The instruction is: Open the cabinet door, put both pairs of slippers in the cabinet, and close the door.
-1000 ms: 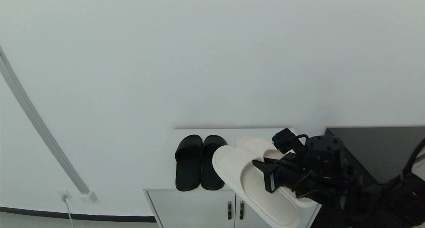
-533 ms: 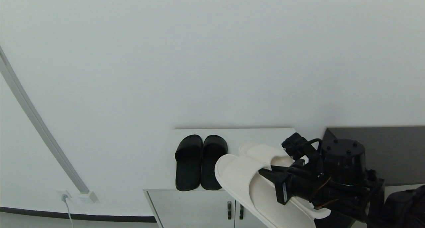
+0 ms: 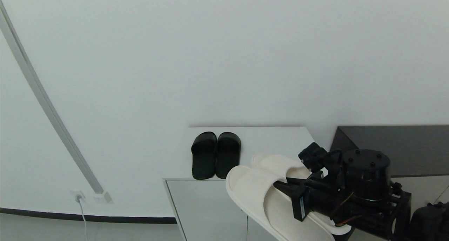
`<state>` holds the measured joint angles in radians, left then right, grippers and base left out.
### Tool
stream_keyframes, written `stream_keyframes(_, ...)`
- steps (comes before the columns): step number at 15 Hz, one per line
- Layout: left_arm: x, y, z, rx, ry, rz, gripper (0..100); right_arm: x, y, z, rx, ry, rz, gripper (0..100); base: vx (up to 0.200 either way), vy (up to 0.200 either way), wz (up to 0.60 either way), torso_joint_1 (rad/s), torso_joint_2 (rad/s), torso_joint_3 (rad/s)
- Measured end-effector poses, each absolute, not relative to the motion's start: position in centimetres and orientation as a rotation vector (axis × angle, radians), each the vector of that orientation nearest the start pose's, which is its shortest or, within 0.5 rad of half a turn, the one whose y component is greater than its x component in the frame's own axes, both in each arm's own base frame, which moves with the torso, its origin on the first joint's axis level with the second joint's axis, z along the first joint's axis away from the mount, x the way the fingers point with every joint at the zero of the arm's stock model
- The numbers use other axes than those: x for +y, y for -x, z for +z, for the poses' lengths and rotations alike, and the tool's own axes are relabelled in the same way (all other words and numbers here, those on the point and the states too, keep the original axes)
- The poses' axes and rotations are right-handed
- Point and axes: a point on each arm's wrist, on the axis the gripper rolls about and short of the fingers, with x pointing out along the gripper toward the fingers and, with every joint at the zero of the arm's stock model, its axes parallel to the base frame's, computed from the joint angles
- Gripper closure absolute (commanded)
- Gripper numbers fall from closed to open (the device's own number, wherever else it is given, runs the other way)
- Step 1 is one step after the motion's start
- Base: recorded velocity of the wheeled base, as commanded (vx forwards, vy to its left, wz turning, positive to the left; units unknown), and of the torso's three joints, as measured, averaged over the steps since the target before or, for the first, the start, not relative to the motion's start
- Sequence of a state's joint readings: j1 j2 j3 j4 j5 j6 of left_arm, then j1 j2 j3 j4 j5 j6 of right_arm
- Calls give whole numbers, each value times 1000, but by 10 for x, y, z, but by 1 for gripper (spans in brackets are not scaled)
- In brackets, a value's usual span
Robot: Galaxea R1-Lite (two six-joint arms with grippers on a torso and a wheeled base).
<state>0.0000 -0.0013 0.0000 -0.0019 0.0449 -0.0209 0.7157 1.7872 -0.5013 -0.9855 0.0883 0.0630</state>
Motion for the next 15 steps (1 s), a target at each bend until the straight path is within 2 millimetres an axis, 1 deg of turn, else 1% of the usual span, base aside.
stream_keyframes(6, 1, 23, 76, -3, 20, 45, 100, 185, -207, 109, 345, 48, 790, 100, 0, 0, 0, 0, 0, 0)
stream_keyframes(12, 1, 23, 76, -3, 20, 43, 100, 182, -204, 109, 340, 46, 790, 100, 0, 0, 0, 0, 0, 0)
stream_keyframes(13, 1, 23, 76, -3, 20, 43, 100, 182, -203, 108, 342, 47, 792, 100, 0, 0, 0, -56, 46, 61)
stream_keyframes(15, 1, 23, 76, -3, 19, 42, 100, 183, -201, 107, 347, 52, 799, 100, 0, 0, 0, -137, 320, 161)
